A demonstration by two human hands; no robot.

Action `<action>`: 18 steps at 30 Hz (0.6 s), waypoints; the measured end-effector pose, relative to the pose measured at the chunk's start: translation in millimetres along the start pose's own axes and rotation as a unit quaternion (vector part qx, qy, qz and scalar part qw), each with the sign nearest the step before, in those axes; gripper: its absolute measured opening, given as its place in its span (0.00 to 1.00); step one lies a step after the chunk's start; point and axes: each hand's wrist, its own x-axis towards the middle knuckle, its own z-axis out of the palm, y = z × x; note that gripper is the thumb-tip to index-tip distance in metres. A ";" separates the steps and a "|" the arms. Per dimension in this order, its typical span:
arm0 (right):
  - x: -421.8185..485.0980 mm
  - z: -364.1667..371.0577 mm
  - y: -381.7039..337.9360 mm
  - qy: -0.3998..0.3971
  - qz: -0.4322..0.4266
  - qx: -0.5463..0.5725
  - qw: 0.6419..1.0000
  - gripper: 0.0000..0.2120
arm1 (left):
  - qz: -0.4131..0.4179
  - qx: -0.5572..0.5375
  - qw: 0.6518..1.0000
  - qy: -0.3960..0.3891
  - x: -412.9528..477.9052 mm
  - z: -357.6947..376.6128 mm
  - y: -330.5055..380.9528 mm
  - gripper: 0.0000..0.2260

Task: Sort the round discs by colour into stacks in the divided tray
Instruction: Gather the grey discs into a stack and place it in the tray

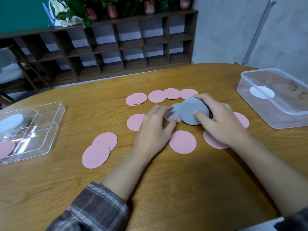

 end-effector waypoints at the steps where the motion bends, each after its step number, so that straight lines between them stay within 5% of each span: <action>1: 0.6 -0.9 1.8 0.015 0.010 0.000 1.000 0.16 | 0.006 0.008 1.000 -0.015 1.0 1.4 -1.1 0.16; 9: 2.4 -5.9 4.8 0.086 0.071 -0.010 0.994 0.14 | 0.011 0.061 0.989 -0.136 17.9 12.3 1.6 0.24; 18: 4.2 -3.9 3.3 0.072 0.058 -0.034 0.995 0.16 | 0.012 0.064 0.993 -0.100 11.6 7.3 3.2 0.16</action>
